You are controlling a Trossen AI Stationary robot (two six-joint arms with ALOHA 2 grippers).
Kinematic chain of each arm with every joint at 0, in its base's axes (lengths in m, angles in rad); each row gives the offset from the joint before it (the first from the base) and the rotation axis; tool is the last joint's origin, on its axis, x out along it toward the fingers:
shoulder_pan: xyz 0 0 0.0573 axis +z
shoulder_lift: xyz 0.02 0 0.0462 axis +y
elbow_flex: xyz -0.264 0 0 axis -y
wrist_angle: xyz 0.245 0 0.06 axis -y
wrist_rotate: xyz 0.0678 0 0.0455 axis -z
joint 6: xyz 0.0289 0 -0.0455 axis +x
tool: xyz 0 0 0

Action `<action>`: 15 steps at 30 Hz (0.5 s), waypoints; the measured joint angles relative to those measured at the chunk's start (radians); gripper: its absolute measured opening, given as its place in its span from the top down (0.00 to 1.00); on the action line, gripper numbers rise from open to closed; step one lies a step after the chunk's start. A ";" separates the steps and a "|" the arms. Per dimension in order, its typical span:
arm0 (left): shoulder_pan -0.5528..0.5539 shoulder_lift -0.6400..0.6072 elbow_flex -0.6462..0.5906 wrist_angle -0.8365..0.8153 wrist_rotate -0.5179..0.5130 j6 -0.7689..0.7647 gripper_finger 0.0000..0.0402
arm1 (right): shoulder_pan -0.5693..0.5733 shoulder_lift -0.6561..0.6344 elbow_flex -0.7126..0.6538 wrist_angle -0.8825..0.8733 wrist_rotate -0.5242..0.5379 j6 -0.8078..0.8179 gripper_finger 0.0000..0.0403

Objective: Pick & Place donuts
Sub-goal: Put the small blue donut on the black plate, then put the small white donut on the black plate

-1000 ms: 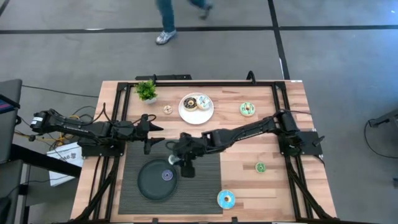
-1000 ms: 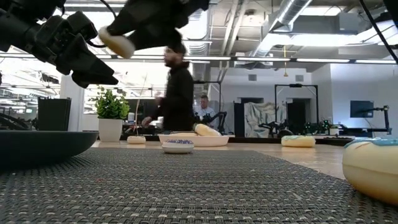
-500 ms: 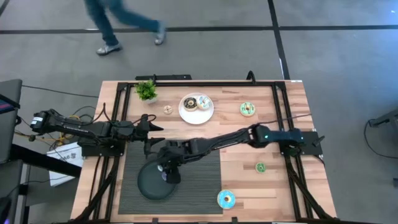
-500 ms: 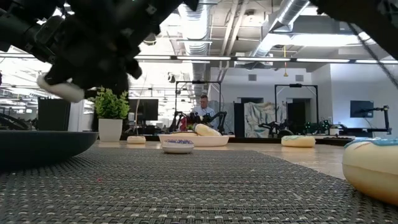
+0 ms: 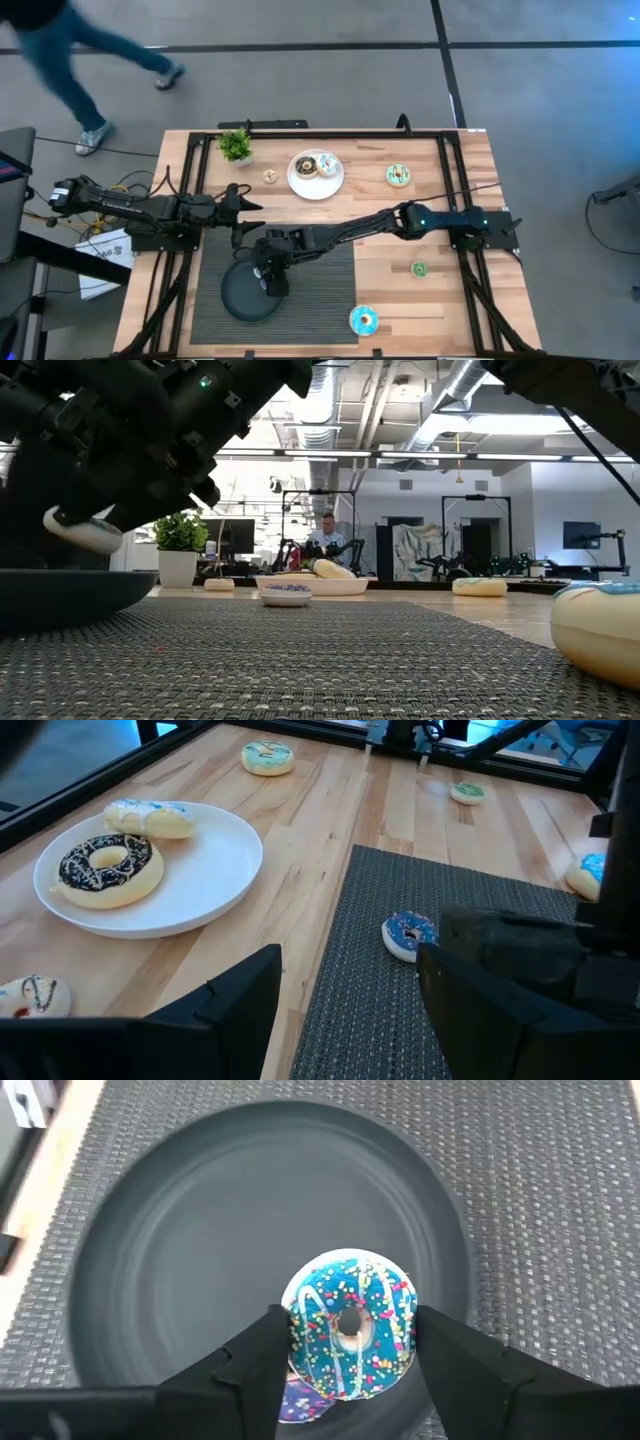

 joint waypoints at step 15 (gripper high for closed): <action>0.000 0.000 0.000 0.000 0.000 0.000 0.44 | -0.010 -0.007 -0.001 -0.056 -0.004 -0.001 0.37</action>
